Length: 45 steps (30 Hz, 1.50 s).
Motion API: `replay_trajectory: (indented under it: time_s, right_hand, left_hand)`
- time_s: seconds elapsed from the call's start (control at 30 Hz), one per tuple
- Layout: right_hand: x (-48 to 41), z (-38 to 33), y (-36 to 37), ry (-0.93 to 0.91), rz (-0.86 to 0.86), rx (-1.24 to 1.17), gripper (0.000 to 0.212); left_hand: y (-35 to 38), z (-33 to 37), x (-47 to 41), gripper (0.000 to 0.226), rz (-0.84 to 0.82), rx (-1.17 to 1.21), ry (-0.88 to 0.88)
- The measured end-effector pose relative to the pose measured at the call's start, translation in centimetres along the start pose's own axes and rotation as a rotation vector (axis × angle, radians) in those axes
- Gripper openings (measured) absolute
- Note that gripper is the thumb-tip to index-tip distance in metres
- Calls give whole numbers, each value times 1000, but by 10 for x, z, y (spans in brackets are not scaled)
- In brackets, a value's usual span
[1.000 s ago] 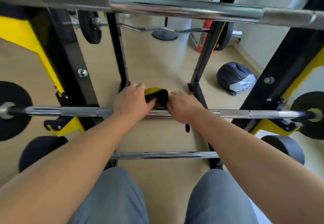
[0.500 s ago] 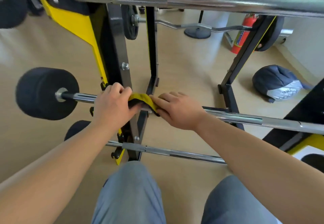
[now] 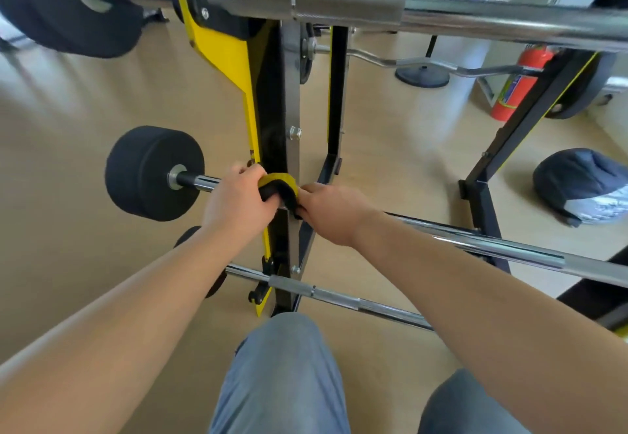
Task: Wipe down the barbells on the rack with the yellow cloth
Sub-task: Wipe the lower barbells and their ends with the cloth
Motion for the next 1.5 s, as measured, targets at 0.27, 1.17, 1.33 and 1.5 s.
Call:
replay_trajectory:
  time_s: [0.27, 1.17, 1.33, 1.5]
  right_hand:
    - [-1, -4, 13, -76, 106, -41, 33]
    - [129, 49, -8, 302, 154, -11, 32]
    - [92, 24, -25, 159, 141, -12, 17]
    - [45, -14, -52, 89, 195, -133, 15]
  left_hand:
    - [-11, -18, 1, 42, -18, 58, 11]
    - [34, 88, 13, 49, -334, -78, 530]
    - [-7, 54, 2, 44, -166, -44, 418]
    - [-45, 13, -3, 36, -25, -18, 278]
Point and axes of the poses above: each hand's wrist, its own x-axis away from the middle knuckle, its own y-axis out of the palm, z = x × y, the point moved 3 cm from there along -x, towards the middle knuckle, and after that the axes turned 3 degrees about -y, right-handed, at the moved point
